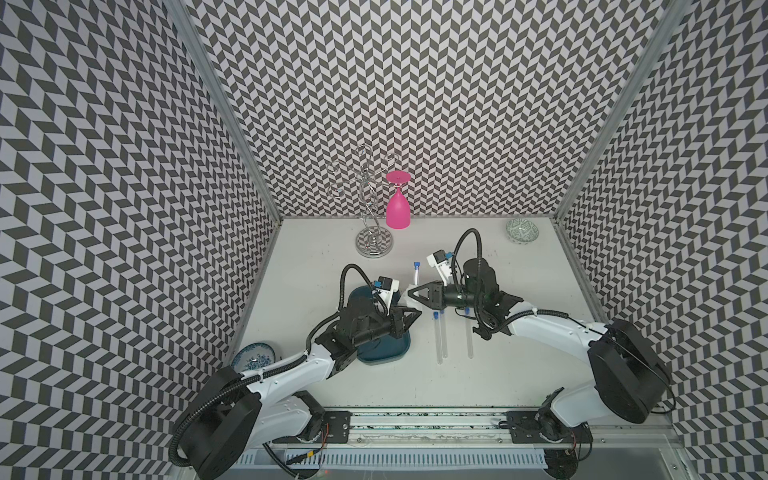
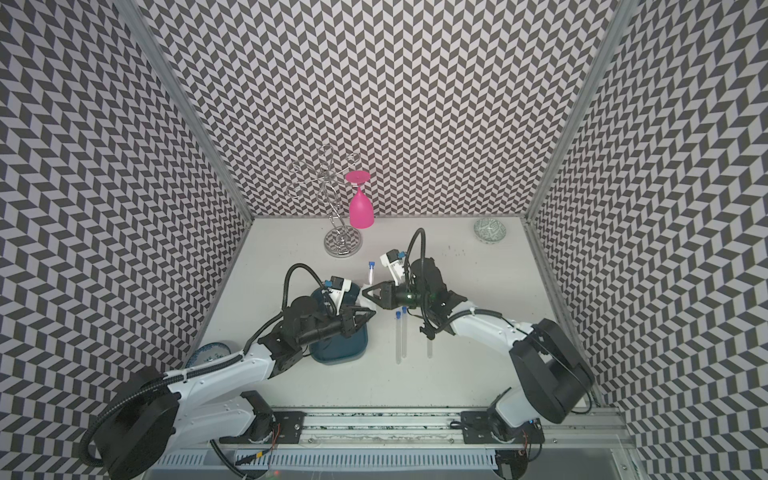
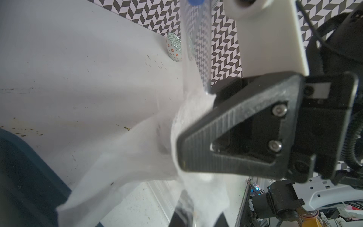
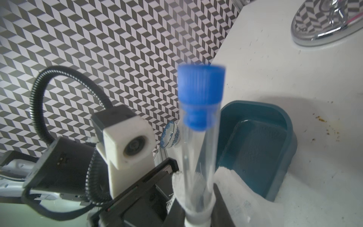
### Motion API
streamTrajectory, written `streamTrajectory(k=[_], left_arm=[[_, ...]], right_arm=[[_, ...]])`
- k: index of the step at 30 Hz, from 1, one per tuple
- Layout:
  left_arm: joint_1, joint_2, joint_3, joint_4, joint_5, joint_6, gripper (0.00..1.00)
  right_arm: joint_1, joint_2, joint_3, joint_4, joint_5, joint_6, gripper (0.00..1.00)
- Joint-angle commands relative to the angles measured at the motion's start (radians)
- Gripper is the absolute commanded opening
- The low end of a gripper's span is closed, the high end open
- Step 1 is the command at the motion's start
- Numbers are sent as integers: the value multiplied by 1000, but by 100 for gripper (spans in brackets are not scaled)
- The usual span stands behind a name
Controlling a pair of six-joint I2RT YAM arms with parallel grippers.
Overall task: Wipe the exteriors of test tubes
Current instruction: Wipe the dirt from the test tube.
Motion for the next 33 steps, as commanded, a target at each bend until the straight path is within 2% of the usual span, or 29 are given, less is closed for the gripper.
streamTrajectory(k=[1, 6, 9, 18, 22, 33], left_arm=[[-34, -29, -3, 46, 146, 23, 7], [-33, -34, -1, 45, 146, 23, 7], [-33, -35, -1, 42, 144, 25, 7], [-25, -24, -1, 46, 147, 28, 7], [-24, -17, -1, 52, 152, 28, 7], [-22, -43, -17, 50, 148, 23, 7]], right_arm=[[-43, 54, 116, 44, 102, -51, 18], [-67, 106, 201, 24, 85, -69, 18], [-63, 112, 196, 26, 69, -60, 18], [30, 9, -68, 114, 112, 25, 18], [49, -6, -125, 154, 120, 58, 18], [28, 39, -5, 79, 126, -1, 20]])
